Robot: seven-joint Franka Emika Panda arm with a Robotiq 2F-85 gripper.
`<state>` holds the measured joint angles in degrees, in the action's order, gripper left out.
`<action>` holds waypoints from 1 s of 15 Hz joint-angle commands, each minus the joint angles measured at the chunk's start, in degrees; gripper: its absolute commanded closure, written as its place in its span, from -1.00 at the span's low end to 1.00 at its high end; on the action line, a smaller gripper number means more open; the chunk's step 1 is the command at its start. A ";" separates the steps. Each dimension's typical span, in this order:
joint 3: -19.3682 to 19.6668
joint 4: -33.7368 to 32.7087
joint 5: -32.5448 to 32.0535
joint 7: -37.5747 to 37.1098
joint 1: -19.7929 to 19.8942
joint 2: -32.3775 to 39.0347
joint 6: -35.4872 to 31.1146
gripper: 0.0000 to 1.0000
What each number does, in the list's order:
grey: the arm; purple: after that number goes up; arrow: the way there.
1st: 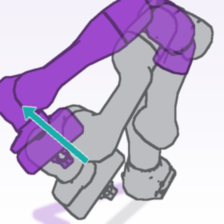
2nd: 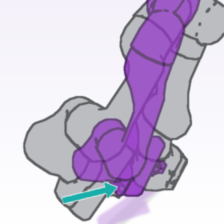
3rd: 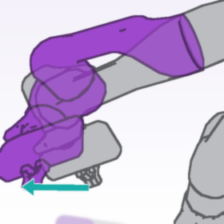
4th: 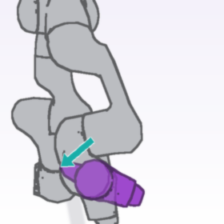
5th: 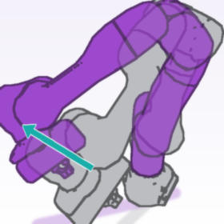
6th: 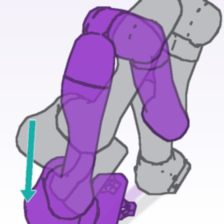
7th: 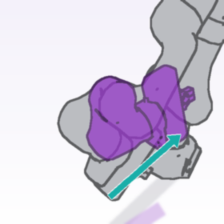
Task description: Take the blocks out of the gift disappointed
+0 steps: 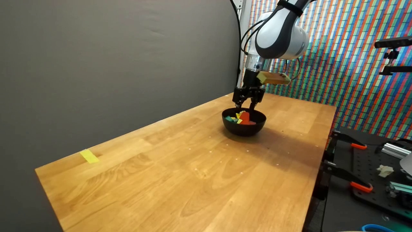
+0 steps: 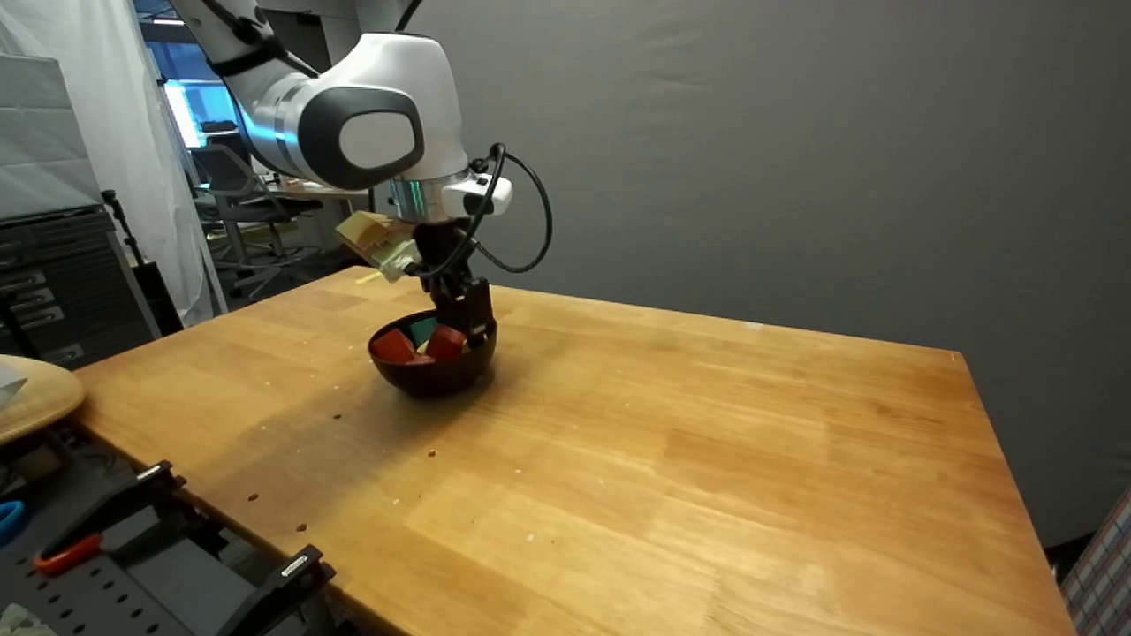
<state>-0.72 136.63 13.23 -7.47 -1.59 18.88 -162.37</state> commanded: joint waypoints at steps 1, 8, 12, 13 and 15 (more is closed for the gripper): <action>-2.90 -1.28 4.01 -0.21 2.37 0.34 0.88 0.03; -5.04 -2.08 7.87 -0.23 3.00 1.11 2.48 0.74; -6.52 -2.24 9.97 1.14 3.88 -1.91 6.12 0.71; -6.72 -2.29 10.31 1.30 3.91 -2.84 7.09 0.72; -7.67 -2.62 12.19 2.46 4.36 -4.43 8.92 0.72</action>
<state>-6.32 134.44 22.04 -7.50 1.16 18.01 -157.56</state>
